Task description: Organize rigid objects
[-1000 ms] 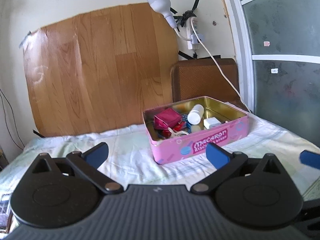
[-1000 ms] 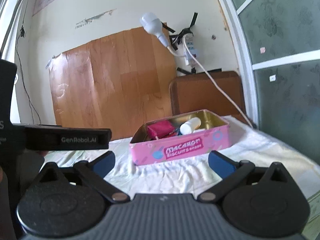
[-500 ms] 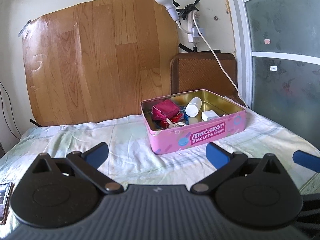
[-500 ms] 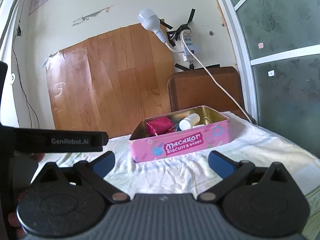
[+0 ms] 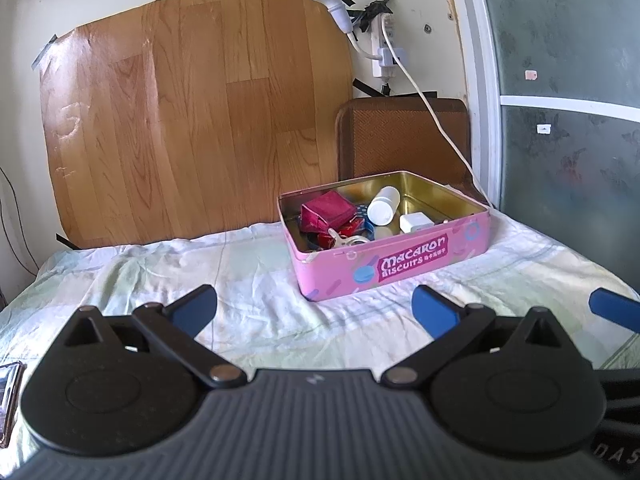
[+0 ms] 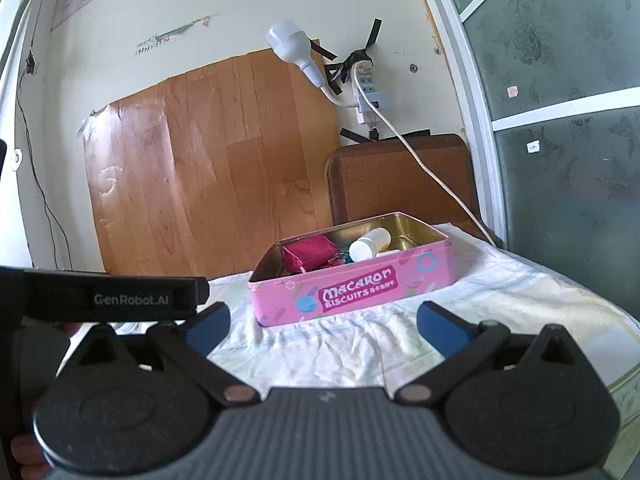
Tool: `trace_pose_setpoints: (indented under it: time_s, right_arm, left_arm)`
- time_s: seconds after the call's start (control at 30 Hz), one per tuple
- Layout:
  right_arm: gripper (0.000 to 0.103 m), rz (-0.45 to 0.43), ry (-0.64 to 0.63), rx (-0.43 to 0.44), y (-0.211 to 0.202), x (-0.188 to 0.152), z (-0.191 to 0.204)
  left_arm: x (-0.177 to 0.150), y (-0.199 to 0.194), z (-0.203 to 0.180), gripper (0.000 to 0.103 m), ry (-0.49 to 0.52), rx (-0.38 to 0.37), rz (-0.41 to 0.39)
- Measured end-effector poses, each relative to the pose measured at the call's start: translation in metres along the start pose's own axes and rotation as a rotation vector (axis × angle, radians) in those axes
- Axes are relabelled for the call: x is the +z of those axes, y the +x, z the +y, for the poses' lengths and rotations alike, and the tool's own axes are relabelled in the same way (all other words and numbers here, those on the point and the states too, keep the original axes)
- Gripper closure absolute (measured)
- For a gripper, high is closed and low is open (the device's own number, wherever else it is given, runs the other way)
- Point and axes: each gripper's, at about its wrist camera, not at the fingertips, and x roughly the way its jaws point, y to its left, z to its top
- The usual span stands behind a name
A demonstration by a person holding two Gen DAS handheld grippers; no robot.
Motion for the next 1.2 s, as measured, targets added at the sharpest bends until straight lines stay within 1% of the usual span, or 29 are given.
trace_pose_setpoints:
  time_s: [0.47, 0.67, 0.83, 1.2]
  right_arm:
    - [0.0, 0.015, -0.004, 0.01, 0.0021, -0.003, 0.0028]
    - [0.0, -0.012, -0.009, 0.006, -0.0021, -0.0019, 0.0025]
    - [0.0, -0.013, -0.012, 0.005, -0.0015, -0.0017, 0.0028]
    - [0.0, -0.008, -0.004, 0.004, -0.0001, -0.0014, 0.0005]
  left_arm:
    - [-0.0012, 0.0007, 0.0021, 0.0, -0.002, -0.005, 0.006]
    - [-0.0016, 0.0004, 0.0026, 0.0, -0.002, -0.006, 0.006]
    - [-0.0024, 0.0009, 0.0044, 0.0, 0.001, -0.007, 0.002]
    - [-0.0002, 0.0014, 0.0065, 0.0, 0.0, 0.015, 0.003]
